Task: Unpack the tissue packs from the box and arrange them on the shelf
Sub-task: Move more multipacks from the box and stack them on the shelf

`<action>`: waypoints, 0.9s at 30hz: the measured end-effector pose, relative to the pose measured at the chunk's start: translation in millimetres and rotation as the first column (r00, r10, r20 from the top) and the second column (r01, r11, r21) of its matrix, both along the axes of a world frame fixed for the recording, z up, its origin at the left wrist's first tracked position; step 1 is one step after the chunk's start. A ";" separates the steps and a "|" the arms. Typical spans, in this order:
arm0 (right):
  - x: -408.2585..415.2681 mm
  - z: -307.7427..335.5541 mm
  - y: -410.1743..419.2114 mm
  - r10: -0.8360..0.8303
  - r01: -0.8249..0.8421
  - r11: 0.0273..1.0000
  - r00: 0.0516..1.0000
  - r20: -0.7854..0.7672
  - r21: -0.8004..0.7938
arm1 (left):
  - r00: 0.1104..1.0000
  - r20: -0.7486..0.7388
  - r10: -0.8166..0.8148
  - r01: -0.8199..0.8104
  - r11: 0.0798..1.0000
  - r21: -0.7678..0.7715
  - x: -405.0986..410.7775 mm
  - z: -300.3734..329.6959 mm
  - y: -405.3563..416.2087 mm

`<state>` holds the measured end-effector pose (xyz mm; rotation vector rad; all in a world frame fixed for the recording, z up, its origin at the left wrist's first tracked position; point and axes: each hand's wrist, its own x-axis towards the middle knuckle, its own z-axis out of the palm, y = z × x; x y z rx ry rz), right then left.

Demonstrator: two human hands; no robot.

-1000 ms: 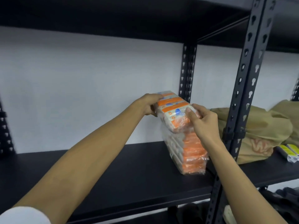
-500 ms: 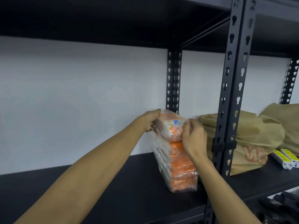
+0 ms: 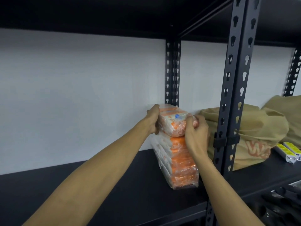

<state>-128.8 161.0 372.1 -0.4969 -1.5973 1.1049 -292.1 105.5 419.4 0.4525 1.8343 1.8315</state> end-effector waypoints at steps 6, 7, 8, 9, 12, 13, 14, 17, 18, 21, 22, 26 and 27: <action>-6.5 -6.8 4.5 -0.038 0.038 0.999 0.999 -0.020 0.010 | 0.999 -0.031 -0.014 0.014 1.000 0.010 3.8 -5.2 -4.6; -6.7 -6.7 4.2 -0.044 0.044 0.999 0.999 -0.019 0.015 | 1.000 -0.022 -0.019 0.020 0.999 0.025 2.1 -6.2 -6.0; -6.7 -6.5 4.1 -0.047 0.048 0.999 0.999 -0.019 0.016 | 0.999 -0.019 -0.029 0.030 0.999 0.028 1.7 -6.6 -8.0; -6.5 -6.5 4.5 -0.051 0.051 0.999 0.999 -0.016 0.013 | 0.999 -0.017 -0.039 0.039 0.999 0.028 -0.3 -8.0 -8.5; -4.3 -5.9 3.2 -0.069 0.069 0.997 0.998 0.003 0.016 | 0.999 -0.022 -0.033 0.033 0.999 0.002 1.1 -9.0 -11.9; -3.1 -4.9 0.8 -0.079 0.079 0.997 0.997 0.009 0.017 | 0.999 -0.027 -0.029 0.029 1.000 -0.004 2.6 -8.3 -12.9; -1.5 -3.7 -2.3 -0.094 0.094 0.995 0.995 0.018 0.022 | 0.999 -0.031 -0.026 0.026 1.000 -0.012 5.7 -6.8 -14.8; 6.6 3.4 -15.8 -0.169 0.164 0.982 0.984 0.054 0.093 | 0.997 -0.072 0.001 -0.003 0.999 -0.032 17.1 -0.7 -24.7; 9.6 5.4 -21.3 -0.193 0.183 0.974 0.979 0.066 0.132 | 0.996 -0.089 0.007 -0.010 0.999 -0.034 20.2 -0.1 -29.6; 16.3 7.0 -39.1 -0.278 0.242 0.931 0.955 0.102 0.274 | 0.988 -0.155 0.000 -0.008 0.999 -0.054 28.0 -1.8 -51.0; 17.8 6.6 -44.9 -0.315 0.264 0.906 0.943 0.110 0.330 | 0.983 -0.184 -0.008 -0.004 0.998 -0.062 29.1 -4.9 -59.7; 19.8 6.2 -73.6 -0.338 0.256 0.845 0.936 0.097 0.469 | 0.943 -0.322 -0.085 0.032 0.985 -0.167 34.6 -21.6 -109.8; 20.1 4.3 -82.2 -0.335 0.249 0.827 0.938 0.086 0.504 | 0.929 -0.358 -0.097 0.022 0.978 -0.207 35.2 -27.8 -126.4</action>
